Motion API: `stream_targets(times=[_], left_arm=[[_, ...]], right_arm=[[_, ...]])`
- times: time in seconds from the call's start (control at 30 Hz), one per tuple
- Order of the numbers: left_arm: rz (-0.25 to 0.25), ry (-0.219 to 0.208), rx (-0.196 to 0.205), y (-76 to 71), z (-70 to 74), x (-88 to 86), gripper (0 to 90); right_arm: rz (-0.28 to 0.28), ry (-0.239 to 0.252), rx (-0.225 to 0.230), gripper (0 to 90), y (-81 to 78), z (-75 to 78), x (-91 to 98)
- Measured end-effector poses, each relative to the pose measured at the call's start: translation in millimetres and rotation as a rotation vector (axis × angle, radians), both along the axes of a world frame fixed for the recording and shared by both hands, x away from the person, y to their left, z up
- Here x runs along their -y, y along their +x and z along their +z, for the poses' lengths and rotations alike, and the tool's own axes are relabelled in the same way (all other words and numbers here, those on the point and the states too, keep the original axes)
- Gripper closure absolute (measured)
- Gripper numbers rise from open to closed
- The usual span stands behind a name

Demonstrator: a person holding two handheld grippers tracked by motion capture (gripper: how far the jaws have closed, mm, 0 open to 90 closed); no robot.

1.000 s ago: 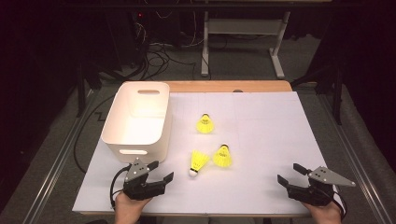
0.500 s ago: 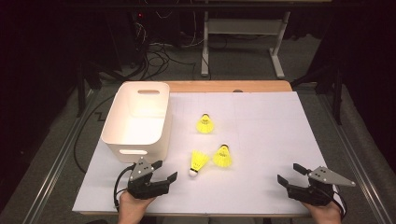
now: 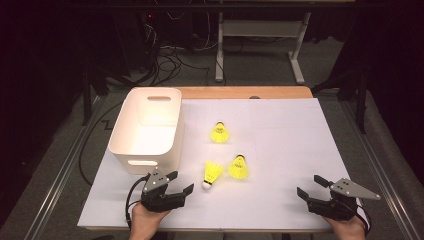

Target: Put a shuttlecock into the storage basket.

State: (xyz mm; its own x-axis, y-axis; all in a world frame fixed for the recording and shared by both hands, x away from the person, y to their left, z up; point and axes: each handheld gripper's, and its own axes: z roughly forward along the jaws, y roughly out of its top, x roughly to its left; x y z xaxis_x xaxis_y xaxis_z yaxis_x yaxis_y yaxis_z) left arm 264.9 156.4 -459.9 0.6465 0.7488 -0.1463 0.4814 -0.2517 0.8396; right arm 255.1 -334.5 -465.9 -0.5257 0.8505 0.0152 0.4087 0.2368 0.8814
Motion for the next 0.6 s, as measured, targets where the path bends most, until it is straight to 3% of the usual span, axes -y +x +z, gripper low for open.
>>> stream_targets(times=[0.6], left_arm=[[-0.026, 0.007, 0.004, 4.8, -1.4, 15.4, 29.6]], right_arm=[[0.001, 0.001, 0.003, 23.3, -0.5, 0.4, -0.2]])
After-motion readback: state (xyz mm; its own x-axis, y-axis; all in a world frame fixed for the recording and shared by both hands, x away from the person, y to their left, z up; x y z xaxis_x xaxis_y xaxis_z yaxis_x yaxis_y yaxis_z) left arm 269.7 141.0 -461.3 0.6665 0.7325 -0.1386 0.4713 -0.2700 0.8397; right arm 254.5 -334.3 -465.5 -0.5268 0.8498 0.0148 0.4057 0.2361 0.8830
